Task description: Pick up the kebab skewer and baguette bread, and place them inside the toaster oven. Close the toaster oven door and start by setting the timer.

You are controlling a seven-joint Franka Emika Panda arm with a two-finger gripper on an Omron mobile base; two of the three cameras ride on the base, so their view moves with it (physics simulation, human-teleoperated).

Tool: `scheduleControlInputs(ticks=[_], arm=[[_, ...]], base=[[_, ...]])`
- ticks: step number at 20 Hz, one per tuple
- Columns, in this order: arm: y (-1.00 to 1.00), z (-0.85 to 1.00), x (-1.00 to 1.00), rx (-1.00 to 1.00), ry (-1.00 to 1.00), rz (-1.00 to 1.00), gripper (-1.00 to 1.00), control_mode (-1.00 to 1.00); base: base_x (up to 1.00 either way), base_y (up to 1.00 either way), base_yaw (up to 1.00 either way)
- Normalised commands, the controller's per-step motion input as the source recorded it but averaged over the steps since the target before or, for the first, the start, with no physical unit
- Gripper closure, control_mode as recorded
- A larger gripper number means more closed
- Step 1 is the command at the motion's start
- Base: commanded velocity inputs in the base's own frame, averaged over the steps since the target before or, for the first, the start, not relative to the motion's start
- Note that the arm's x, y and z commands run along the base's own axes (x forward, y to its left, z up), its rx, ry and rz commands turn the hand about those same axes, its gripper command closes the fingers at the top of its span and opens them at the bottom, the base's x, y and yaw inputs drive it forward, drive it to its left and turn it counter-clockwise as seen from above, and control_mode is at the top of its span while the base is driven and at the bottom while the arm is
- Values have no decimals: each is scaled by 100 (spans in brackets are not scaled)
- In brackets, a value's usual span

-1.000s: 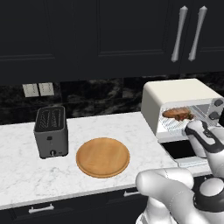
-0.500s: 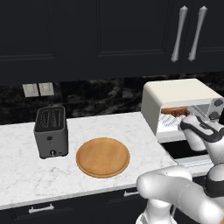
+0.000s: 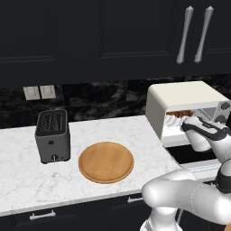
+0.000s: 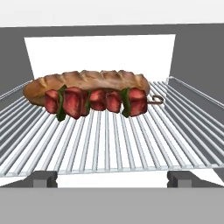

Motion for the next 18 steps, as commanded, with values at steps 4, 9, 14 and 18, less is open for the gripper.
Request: scheduleControlInputs(ticks=[4, 9, 14, 18], arm=[[0, 0, 23, 0, 0, 0, -100, -100], [0, 0, 25, 0, 0, 0, -100, -100], [0, 0, 25, 0, 0, 0, -100, -100], [0, 0, 12, 0, 0, 0, -100, -100]], base=[[0, 0, 0], [0, 0, 0], [0, 0, 0], [0, 0, 0]])
